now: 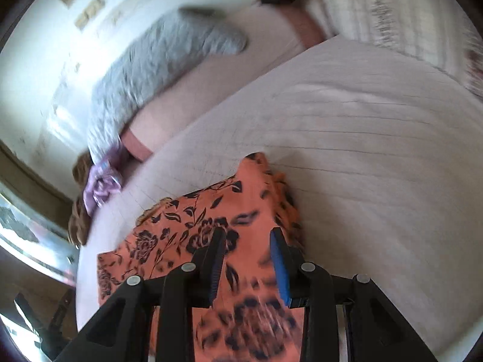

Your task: Fold small clothes

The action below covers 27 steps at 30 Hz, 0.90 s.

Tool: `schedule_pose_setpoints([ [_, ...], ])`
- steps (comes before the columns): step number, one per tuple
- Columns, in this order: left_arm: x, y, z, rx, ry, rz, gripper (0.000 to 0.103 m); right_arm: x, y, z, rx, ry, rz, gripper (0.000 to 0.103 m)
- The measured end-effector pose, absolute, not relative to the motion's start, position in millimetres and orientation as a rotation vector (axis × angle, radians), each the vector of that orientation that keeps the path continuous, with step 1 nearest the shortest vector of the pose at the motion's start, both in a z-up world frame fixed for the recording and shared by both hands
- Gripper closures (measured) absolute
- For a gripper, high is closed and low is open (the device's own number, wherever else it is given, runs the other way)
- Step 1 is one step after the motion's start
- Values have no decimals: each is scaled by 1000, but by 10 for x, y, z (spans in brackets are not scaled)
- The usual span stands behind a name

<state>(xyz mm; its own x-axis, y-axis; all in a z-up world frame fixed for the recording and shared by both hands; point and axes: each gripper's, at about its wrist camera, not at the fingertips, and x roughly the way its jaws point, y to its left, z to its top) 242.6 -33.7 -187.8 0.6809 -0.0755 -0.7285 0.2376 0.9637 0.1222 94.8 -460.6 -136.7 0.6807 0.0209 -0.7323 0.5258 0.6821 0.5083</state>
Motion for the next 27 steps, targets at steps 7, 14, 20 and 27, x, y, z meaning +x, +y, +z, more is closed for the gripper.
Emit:
schedule_pose_setpoints([
  [7,3110,-239,-2467,109,1038,-134,16,1732,-4996,-1990,894,885,-313,71],
  [14,2850,-265,-2148,150,907,-178,17,1648,-4816,-1834,838,846,-265,69],
  [20,2248,-229,-1781,169,770,-210,17,1294,-4173,-1573,780,843,-100,70],
  [27,1779,-239,-1803,178,773,-199,17,761,-3700,-1724,719,948,-72,70],
])
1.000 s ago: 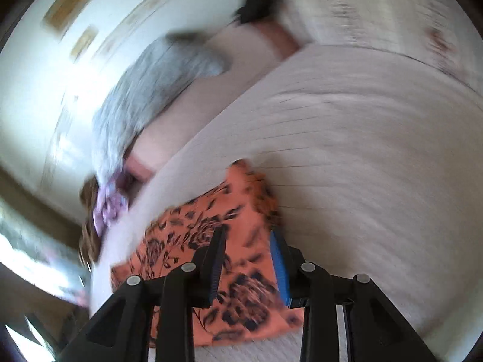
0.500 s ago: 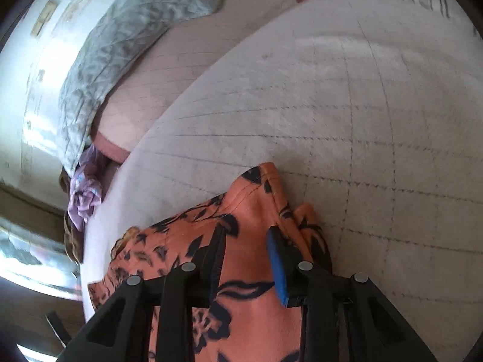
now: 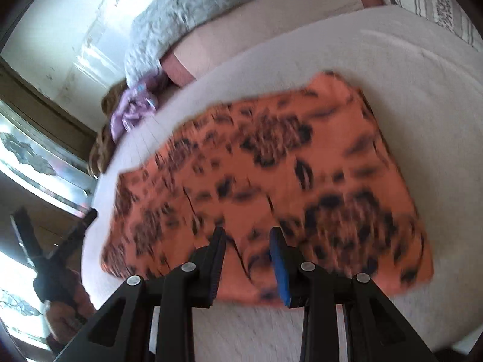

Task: Fold small clothes
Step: 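Smooth the folded blouse flat with both grippers open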

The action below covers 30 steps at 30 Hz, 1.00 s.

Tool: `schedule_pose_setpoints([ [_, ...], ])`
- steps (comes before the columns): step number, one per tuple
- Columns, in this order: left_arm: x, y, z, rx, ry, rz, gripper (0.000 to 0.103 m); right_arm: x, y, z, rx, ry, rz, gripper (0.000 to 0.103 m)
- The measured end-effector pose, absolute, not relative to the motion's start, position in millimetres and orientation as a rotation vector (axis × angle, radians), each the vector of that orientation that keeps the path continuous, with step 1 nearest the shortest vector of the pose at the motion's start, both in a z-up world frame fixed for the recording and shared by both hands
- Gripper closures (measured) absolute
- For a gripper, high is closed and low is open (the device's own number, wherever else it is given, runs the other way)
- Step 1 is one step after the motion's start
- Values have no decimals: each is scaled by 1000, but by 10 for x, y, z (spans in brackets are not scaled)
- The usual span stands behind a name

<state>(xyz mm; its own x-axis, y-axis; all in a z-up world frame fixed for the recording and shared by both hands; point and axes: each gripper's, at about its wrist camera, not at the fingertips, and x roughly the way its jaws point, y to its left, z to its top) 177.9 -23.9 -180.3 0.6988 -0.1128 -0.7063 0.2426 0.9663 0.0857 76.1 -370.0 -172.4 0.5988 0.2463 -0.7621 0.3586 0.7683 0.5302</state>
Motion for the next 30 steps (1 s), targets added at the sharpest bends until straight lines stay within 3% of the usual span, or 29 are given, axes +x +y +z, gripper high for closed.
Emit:
schedule_pose_setpoints([
  [8,1797,-275,-2279,255,905,-158,17,745,-3606,-1784,665,992,-94,67],
  [12,1794,-292,-2224,257,865,-167,17,783,-3562,-1724,678,947,-58,66],
  [16,1754,-319,-2081,239,805,-190,17,898,-3462,-1880,631,1021,-66,60],
  [18,1704,-328,-1974,229,763,-203,17,918,-3425,-1840,614,1012,-55,52],
  [30,1561,-336,-1762,197,680,-239,17,754,-3459,-1576,672,883,15,51],
])
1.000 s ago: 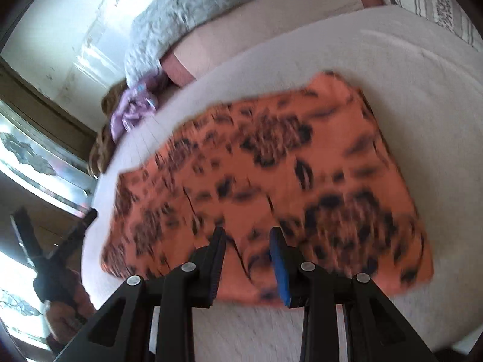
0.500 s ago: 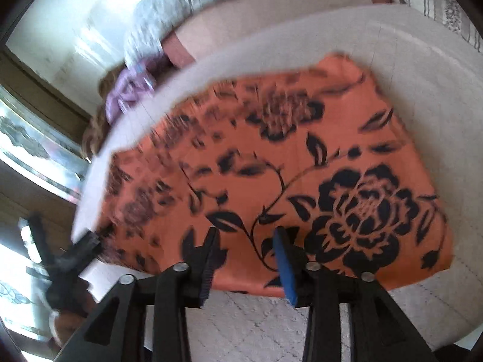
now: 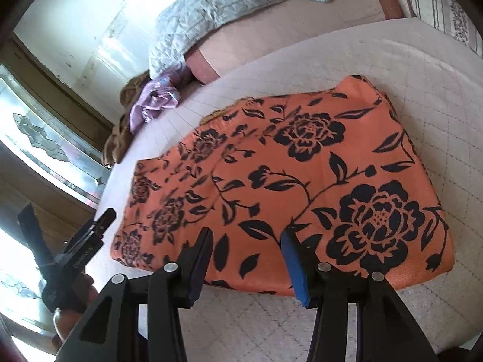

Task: Fold small clothes
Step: 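Smooth the folded blouse flat with both grippers open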

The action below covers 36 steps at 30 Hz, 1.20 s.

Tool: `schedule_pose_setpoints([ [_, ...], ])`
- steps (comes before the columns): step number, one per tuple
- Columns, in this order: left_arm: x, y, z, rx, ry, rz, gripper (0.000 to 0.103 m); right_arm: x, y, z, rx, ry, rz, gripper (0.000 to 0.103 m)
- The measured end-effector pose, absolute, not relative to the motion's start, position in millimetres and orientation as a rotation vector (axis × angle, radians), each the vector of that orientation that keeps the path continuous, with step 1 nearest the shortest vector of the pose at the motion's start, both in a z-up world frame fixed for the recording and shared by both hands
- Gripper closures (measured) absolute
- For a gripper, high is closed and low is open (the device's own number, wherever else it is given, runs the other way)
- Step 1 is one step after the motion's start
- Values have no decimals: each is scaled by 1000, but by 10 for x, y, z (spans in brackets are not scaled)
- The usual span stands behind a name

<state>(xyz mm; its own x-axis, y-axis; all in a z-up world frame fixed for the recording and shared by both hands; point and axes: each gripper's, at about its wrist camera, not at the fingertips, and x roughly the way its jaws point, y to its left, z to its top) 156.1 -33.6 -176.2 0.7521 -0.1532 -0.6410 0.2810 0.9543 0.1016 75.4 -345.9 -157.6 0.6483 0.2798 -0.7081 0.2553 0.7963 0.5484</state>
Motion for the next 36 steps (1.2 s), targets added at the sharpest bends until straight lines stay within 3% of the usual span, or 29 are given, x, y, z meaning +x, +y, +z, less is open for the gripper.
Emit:
schedule_pose_setpoints([
  [19,1529,-429,-1766,215,668,-246,17,756,-3320,-1550,607,861,40,53],
  [36,1482,-784,-1813,262,666,-283,17,754,-3590,-1575,717,807,-42,54],
])
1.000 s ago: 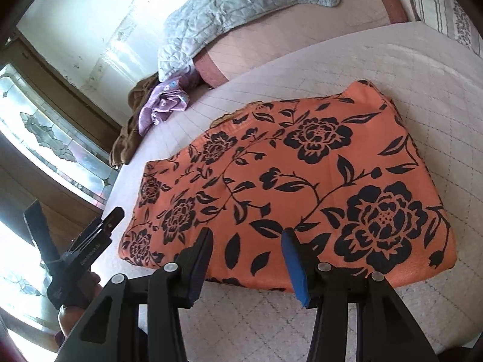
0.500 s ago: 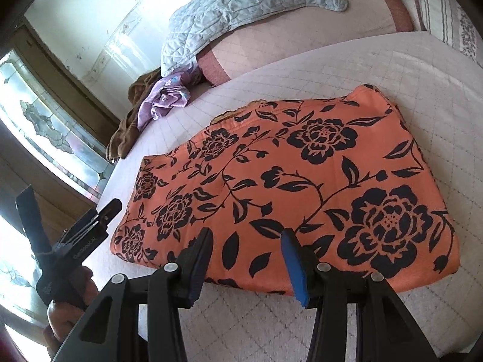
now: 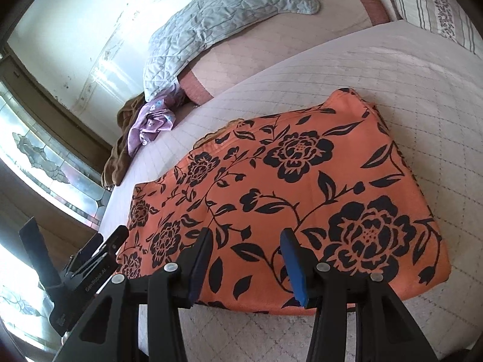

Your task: Fold small clothes

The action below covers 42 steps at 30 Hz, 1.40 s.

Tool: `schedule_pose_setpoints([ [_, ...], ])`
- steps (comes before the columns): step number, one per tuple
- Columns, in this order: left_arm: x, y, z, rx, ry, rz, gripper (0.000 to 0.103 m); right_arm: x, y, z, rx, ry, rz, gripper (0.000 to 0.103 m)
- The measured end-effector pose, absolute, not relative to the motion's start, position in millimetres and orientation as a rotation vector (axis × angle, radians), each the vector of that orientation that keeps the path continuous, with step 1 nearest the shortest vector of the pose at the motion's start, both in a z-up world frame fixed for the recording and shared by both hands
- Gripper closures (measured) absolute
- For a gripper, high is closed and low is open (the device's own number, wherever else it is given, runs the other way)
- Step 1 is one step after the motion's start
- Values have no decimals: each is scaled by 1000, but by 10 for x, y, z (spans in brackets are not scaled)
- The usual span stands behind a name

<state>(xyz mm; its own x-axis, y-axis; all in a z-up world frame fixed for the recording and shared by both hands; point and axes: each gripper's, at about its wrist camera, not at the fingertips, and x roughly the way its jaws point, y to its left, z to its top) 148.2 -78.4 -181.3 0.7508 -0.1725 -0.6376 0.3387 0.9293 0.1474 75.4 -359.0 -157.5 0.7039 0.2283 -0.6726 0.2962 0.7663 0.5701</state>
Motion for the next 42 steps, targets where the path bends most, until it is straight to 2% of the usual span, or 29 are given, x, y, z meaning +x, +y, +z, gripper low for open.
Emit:
schedule_pose_setpoints([
  [36,1406,-887,-1884,275,663,-319,17,737,-3772,-1616,767,794,-114,54],
  [40,1521,-949,-2065,270,750,-326,17,772,-3734,-1628,746,802,-108,54],
  [42,1642,-1014,-2287,282,868,-330,17,818,-3722,-1688,745,832,-112,54],
])
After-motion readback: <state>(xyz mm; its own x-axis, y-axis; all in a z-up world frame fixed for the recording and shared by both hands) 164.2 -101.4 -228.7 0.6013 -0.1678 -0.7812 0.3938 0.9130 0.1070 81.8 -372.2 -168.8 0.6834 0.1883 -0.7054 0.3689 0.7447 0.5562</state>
